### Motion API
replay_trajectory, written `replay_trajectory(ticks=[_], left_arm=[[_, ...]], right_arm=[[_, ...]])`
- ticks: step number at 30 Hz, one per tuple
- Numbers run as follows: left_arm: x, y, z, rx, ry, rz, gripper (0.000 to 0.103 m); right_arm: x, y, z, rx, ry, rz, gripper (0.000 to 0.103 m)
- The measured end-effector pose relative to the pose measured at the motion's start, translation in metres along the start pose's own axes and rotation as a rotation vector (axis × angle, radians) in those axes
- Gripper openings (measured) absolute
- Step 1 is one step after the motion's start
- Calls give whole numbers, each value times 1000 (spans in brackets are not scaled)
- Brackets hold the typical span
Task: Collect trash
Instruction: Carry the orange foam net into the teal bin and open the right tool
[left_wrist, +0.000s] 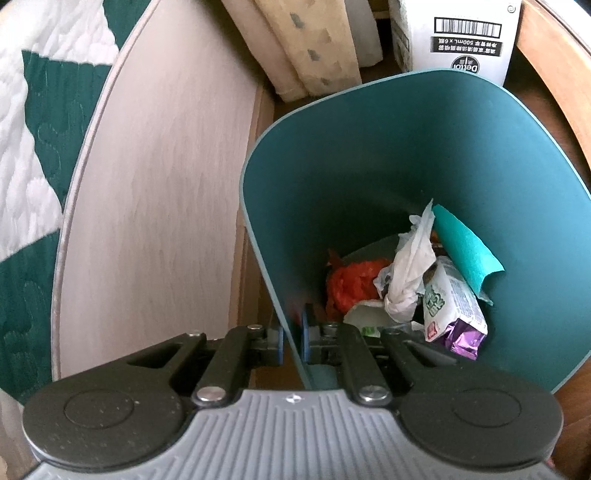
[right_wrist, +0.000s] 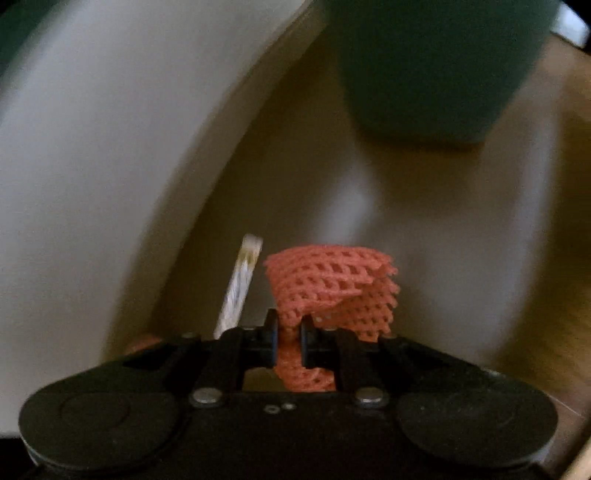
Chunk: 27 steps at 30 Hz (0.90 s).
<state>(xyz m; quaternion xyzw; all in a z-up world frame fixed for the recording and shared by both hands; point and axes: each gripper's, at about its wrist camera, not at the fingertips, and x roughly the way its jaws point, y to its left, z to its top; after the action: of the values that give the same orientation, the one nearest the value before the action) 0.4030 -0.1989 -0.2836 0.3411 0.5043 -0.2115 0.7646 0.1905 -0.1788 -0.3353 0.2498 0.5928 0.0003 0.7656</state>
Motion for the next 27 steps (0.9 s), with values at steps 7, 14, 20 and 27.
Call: replay_trajectory(ticks=[7, 14, 20, 27], left_arm=[[5, 8, 5, -70, 109, -41, 8], [10, 22, -4, -192, 228, -100, 8], [9, 26, -22, -244, 269, -128, 8], [9, 31, -31, -281, 269, -152, 8]], right_arm=[[-140, -32, 80, 32, -201, -23, 10], [-199, -36, 153, -43, -298, -34, 9], [-155, -36, 193, -63, -224, -57, 9], [-102, -38, 219, -56, -90, -90, 9]])
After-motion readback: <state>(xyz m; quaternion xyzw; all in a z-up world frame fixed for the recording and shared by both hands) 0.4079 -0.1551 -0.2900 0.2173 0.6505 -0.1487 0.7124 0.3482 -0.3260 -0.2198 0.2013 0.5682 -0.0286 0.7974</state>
